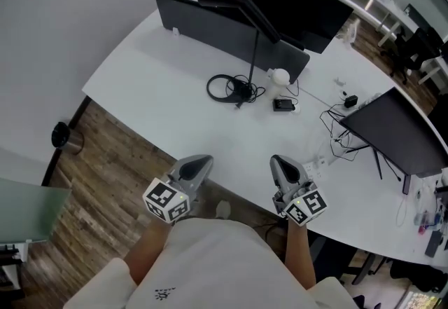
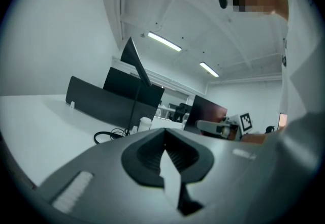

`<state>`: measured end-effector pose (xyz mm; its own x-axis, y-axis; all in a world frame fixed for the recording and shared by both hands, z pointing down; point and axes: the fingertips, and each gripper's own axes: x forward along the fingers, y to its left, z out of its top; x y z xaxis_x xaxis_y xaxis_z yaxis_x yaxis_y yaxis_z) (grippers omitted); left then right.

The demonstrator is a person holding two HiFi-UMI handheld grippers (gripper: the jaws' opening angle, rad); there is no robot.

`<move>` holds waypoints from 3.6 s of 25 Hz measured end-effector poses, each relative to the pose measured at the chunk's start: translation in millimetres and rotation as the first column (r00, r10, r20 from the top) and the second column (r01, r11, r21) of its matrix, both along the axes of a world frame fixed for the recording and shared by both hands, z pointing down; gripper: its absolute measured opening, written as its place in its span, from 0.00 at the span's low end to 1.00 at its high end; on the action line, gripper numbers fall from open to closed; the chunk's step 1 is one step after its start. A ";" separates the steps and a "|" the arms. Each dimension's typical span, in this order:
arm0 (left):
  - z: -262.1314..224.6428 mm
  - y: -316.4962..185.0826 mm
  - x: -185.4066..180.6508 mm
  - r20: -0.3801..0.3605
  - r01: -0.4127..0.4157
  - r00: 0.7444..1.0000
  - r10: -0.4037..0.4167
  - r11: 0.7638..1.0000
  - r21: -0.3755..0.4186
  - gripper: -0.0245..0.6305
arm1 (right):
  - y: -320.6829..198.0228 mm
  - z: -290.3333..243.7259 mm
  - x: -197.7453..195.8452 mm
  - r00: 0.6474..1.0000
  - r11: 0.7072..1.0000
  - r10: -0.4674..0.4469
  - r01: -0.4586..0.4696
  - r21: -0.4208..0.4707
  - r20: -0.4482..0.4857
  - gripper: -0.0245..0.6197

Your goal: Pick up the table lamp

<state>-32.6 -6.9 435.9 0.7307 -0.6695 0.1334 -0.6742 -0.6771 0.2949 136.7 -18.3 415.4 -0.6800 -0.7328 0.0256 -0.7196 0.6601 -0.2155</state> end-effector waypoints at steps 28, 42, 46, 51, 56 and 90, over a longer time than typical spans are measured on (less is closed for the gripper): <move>12.5 -112.0 10.3 0.016 -0.126 0.992 0.126 0.992 -0.011 0.03 | -89.8 1.8 -14.0 0.994 0.993 0.113 -0.113 -0.019 -0.010 0.04; 33.6 -215.5 20.7 0.050 -0.223 0.974 0.223 0.975 -0.012 0.03 | -179.0 -11.0 -43.1 0.980 0.982 0.189 -0.188 0.021 -0.066 0.04; 40.0 -239.6 27.7 0.044 -0.237 0.970 0.238 0.971 -0.017 0.03 | -198.6 -10.4 -45.4 0.974 0.977 0.215 -0.215 0.012 -0.074 0.04; 39.8 -267.4 40.8 0.055 -0.248 0.967 0.247 0.969 0.014 0.03 | -218.8 -13.6 -38.5 0.965 0.969 0.248 -0.247 0.026 -0.083 0.04; 42.1 -289.6 53.2 0.063 -0.253 0.966 0.250 0.967 0.037 0.03 | -235.1 -11.2 -31.6 0.958 0.962 0.271 -0.269 0.036 -0.089 0.04; 121.7 -344.7 117.7 0.167 -0.298 0.942 0.292 0.954 0.012 0.31 | -308.5 27.7 -38.3 0.945 0.957 0.289 -0.283 0.060 -0.153 0.24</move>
<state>85.1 -351.7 557.6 0.8669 -0.4337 0.2457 -0.4790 -0.8613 0.1698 98.4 -326.9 443.2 -0.4312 -0.8982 0.0856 -0.9020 0.4271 -0.0630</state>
